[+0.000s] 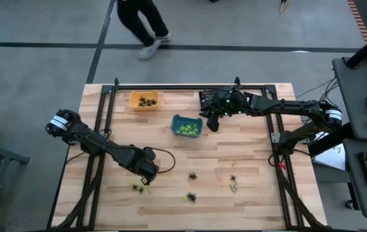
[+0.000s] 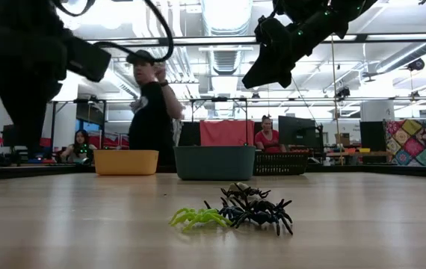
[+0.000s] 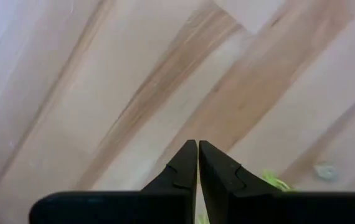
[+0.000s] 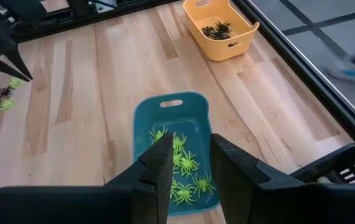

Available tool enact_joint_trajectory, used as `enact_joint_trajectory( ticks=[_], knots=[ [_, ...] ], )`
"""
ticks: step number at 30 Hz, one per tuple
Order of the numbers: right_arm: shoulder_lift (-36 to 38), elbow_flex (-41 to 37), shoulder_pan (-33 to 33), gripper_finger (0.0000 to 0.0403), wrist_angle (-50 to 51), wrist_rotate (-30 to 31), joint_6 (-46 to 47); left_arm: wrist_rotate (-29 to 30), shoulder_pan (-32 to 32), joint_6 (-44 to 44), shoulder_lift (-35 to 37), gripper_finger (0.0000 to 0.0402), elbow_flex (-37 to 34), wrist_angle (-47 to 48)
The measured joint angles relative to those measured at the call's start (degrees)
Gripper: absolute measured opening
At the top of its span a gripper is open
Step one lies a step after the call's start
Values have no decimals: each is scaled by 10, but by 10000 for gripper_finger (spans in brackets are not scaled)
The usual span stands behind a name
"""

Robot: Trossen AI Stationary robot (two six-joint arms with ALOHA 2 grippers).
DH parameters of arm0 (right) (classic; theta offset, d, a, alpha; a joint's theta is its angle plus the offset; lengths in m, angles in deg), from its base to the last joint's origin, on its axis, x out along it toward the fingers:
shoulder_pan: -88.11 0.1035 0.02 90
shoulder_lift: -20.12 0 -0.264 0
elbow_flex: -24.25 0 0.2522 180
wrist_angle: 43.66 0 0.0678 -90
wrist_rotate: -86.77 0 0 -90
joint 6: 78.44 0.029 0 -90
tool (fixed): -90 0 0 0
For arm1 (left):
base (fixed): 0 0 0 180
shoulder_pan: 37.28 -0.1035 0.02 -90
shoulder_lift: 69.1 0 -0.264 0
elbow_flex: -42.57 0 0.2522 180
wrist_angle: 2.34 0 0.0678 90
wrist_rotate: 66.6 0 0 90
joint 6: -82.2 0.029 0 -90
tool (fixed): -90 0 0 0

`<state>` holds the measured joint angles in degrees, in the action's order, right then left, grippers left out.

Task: Sort Halloween decoration
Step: Put the green spider toy into the blue bin

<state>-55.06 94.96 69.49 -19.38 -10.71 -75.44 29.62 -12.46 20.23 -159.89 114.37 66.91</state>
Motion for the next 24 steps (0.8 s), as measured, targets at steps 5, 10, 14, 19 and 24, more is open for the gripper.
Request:
enact_joint_trajectory(
  ticks=[5, 10, 14, 19, 24],
  knots=[
    [0, 0, 4, 96, 2, 0, 0, -76, 11, 4, 0, 0, 7, 0],
    [0, 0, 7, 96, 3, 0, 0, -83, 62, 59, -1, 0, 0, -4],
    [0, 0, 9, 96, 3, 0, 0, -20, 139, 103, 1, 0, 0, -5],
    [0, 0, 9, 96, 3, 0, 0, 65, 226, 40, 1, 0, -18, -5],
    [0, 0, 9, 96, 3, 0, 6, 104, 280, -39, 1, 0, -37, -15]
  ],
)
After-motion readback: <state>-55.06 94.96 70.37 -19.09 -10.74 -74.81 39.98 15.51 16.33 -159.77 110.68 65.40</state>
